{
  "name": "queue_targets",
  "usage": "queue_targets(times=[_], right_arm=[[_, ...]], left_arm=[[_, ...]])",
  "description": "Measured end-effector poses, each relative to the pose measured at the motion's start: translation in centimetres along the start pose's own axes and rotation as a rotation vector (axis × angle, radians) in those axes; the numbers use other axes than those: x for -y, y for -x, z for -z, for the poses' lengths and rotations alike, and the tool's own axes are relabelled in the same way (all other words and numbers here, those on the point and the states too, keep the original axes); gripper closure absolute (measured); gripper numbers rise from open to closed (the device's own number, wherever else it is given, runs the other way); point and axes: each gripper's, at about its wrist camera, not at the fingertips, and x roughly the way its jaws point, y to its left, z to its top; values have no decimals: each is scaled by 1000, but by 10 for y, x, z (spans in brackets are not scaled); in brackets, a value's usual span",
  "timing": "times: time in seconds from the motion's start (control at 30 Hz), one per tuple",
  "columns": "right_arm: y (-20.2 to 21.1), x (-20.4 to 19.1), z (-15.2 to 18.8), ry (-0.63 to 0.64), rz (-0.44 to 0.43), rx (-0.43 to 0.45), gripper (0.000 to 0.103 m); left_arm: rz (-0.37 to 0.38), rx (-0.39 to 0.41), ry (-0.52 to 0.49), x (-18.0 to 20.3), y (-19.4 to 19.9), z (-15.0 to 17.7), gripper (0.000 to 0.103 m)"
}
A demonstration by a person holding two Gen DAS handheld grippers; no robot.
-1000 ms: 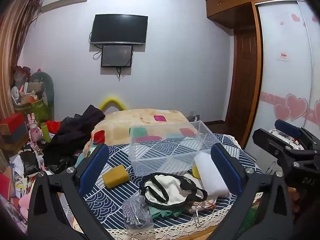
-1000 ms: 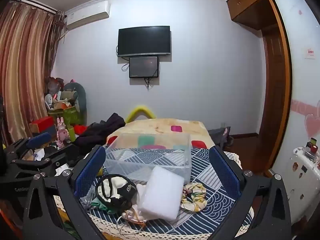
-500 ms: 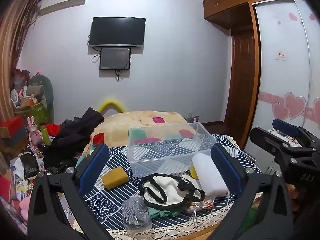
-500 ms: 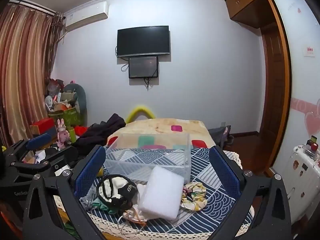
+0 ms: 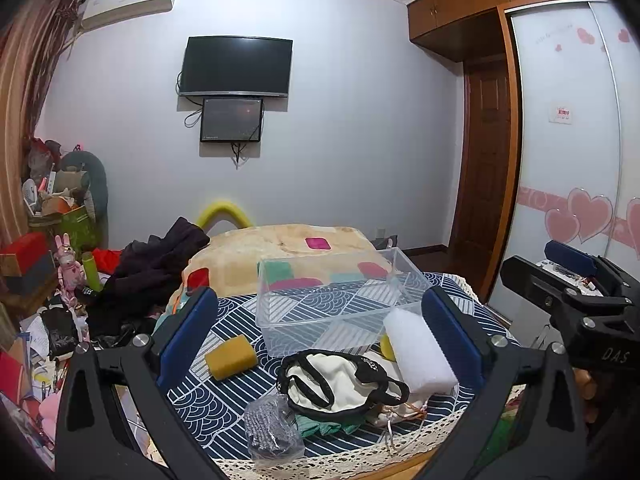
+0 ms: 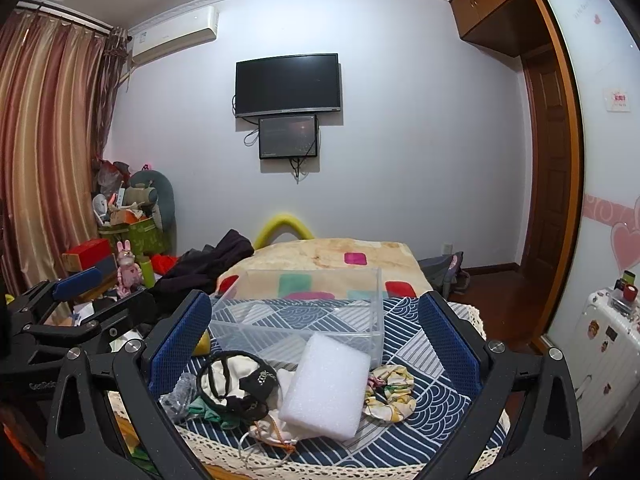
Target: Organize soft objects
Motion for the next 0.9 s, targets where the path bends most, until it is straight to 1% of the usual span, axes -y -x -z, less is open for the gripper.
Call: queue_targets(times=[0.9], right_arm=[[3, -2, -2, -3, -3, 4, 0]], left_arm=[[3, 17, 3, 0, 5, 0, 0]])
